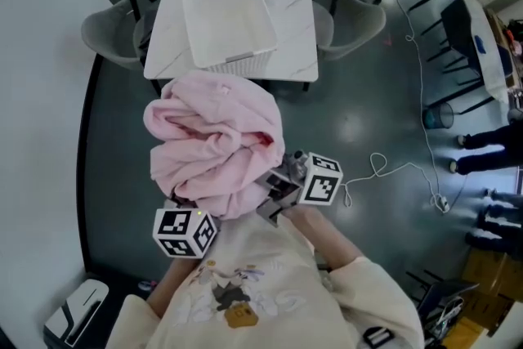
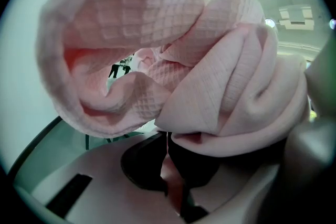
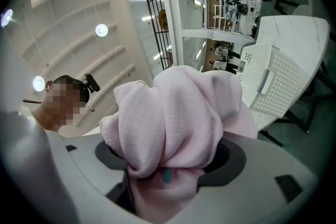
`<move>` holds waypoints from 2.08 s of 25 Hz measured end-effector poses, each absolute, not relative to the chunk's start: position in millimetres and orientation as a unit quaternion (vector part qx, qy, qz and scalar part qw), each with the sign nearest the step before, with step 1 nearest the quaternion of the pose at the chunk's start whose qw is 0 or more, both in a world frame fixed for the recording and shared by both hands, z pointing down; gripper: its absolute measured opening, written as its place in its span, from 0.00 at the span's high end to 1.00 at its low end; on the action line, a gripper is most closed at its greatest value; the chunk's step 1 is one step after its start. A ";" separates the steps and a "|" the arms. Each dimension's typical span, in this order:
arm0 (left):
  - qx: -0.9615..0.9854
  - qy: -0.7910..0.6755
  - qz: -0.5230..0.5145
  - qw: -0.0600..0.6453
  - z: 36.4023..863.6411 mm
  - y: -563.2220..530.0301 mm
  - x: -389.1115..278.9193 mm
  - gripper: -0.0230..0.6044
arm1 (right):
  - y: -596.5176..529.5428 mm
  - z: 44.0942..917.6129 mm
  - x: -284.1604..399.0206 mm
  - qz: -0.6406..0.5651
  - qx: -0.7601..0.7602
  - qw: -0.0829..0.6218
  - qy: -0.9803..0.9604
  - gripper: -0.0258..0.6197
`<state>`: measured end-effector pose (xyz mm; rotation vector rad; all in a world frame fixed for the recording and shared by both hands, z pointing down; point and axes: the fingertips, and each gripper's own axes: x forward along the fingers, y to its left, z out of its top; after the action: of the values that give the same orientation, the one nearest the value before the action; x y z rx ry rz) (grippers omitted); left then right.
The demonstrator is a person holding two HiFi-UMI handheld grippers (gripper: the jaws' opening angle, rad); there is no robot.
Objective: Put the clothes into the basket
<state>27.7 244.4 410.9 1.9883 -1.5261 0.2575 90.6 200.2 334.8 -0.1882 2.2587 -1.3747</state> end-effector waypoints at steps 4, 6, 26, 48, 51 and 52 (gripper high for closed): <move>0.741 -0.587 0.102 0.309 408.3 190.2 45.7 0.94 | 144.1 331.2 108.0 -0.509 -0.056 0.239 0.825 0.45; 0.738 -0.591 0.106 0.310 407.1 163.0 56.9 0.94 | 116.8 329.7 119.7 -0.511 -0.051 0.238 0.825 0.45; 0.711 -0.612 0.112 0.328 414.4 30.6 66.6 0.94 | -21.2 340.6 127.3 -0.532 -0.036 0.223 0.816 0.45; 0.764 -0.549 0.107 0.322 409.4 -108.2 -9.5 0.94 | -146.8 329.9 51.0 -0.502 -0.113 0.227 0.827 0.45; 0.769 -0.538 0.110 0.327 414.2 -114.4 -13.1 0.94 | -155.1 335.9 49.0 -0.512 -0.129 0.236 0.816 0.45; 0.772 -0.535 0.111 0.326 415.3 -116.2 -14.1 0.94 | -157.1 338.2 49.2 -0.516 -0.134 0.241 0.811 0.45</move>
<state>-14.1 -116.2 415.3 2.0226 -1.4012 0.2918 49.2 -157.1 338.2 -0.3673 2.2184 -1.4115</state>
